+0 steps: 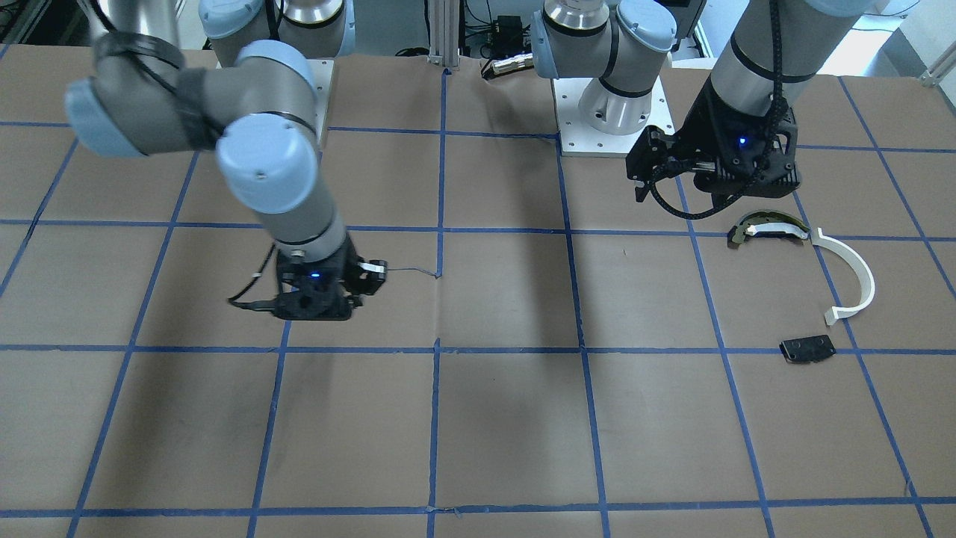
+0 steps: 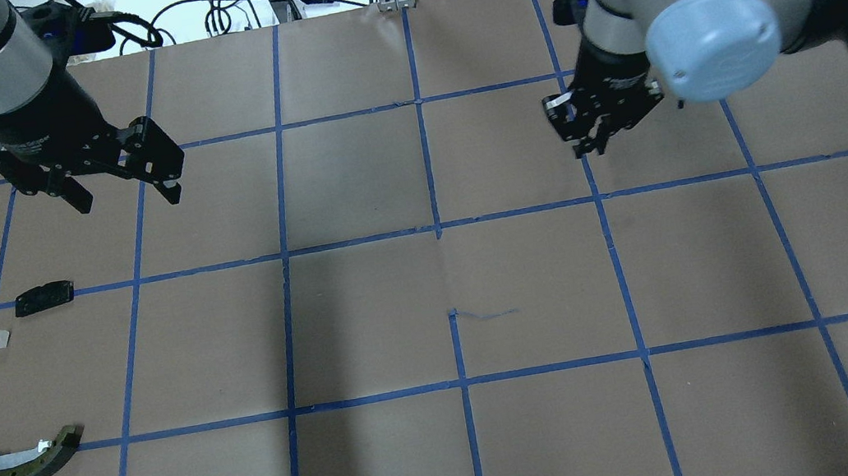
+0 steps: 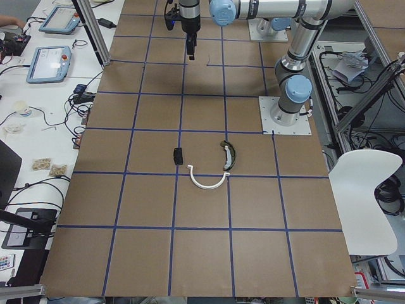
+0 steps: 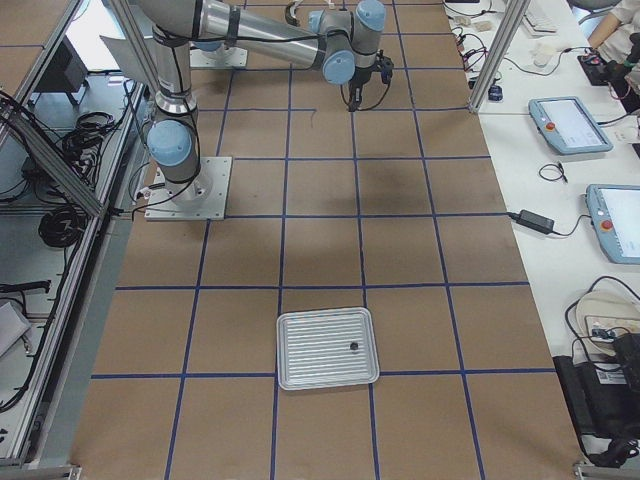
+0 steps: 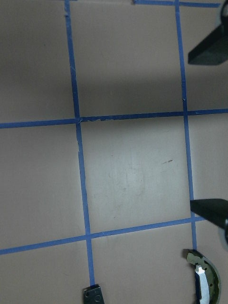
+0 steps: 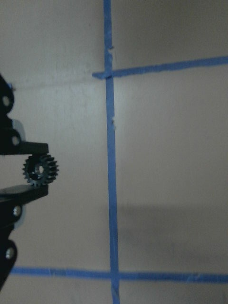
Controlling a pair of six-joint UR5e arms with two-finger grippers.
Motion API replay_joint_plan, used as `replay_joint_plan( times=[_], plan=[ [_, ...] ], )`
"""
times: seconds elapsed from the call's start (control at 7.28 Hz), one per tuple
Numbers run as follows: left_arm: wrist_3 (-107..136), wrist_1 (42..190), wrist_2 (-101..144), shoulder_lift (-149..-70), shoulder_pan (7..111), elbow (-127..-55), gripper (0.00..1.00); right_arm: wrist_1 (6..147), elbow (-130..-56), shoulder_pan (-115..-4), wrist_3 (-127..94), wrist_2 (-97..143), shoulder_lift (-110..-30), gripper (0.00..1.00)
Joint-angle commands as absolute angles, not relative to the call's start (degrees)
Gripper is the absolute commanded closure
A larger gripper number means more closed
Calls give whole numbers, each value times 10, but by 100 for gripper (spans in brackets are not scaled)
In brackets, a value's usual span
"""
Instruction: Place bearing gear from tray to pile
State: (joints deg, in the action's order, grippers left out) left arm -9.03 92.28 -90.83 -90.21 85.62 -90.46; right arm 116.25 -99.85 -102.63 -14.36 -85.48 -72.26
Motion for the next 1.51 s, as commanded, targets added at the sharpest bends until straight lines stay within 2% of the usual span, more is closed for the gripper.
replay_joint_plan(
  times=[0.0,0.14,0.27,0.41,0.69,0.82,1.1,1.37],
  plan=[
    [-92,917,-903,-911,853,-905,0,1353,-1055,-1117,-231,-855,-642,96],
    [-99,917,-908,-915,849,-905,0,1355,-1055,-1117,-234,-849,-637,90],
    [-101,917,-907,-916,839,-906,0,1354,-1052,-1117,-227,-861,-640,27],
    [-99,918,-909,-915,820,-905,0,1355,-1051,-1109,-212,-862,-643,0],
    [-99,917,-908,-919,813,-904,0,1320,-1056,-1053,-162,-868,-704,0],
    [-92,913,-902,-931,817,-911,0,1264,-1052,-995,-55,-871,-748,0],
    [-77,812,-901,-973,884,-941,0,1202,-1053,-815,150,-902,-804,0],
    [-24,719,-900,-1037,968,-943,0,1207,-1048,-618,435,-891,-792,0]
  ],
)
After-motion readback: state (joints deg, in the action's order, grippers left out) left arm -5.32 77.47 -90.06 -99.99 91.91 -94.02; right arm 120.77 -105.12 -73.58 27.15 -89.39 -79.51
